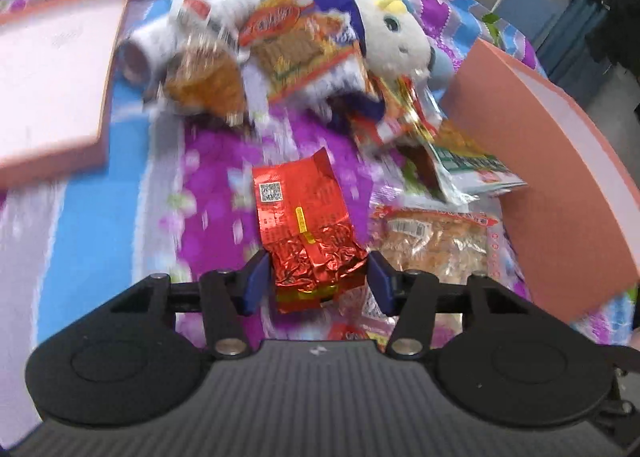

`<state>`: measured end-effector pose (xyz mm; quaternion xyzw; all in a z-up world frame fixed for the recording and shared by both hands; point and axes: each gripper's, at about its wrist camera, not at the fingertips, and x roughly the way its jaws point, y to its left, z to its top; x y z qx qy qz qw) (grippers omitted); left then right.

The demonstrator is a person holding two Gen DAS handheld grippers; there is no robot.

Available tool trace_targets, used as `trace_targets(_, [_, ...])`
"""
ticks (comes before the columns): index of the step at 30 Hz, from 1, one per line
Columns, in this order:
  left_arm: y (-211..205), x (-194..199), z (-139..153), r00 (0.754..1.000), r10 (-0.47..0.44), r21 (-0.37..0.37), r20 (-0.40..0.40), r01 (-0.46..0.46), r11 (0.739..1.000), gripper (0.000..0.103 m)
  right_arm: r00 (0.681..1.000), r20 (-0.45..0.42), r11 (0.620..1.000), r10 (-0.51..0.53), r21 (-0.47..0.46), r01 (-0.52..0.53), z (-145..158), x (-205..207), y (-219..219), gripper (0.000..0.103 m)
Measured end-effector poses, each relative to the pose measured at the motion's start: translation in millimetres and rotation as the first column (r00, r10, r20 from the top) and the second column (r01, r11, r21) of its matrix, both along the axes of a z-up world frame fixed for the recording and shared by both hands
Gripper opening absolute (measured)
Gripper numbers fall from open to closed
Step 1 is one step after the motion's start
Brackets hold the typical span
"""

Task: Organize snacks
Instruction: 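Grasp the red foil packet with left tool while right tool grasps clear pastry bag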

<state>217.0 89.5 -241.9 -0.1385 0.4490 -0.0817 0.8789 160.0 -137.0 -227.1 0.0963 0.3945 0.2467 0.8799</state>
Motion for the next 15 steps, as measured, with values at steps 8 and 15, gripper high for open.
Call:
trace_targets(8, [-15,-65,0,0.999,-0.029,0.005,-0.026,0.030,1.000,0.058,0.998,-0.058,0.998,0.015,-0.060,-0.019,6,-44,-18,0.006])
trace_targets(15, [-12,-89,-1,0.999,-0.002,0.000,-0.038,0.002,1.000,0.059,0.993,-0.100,0.987,-0.057,-0.155,0.041,1,-57,-42,0.010])
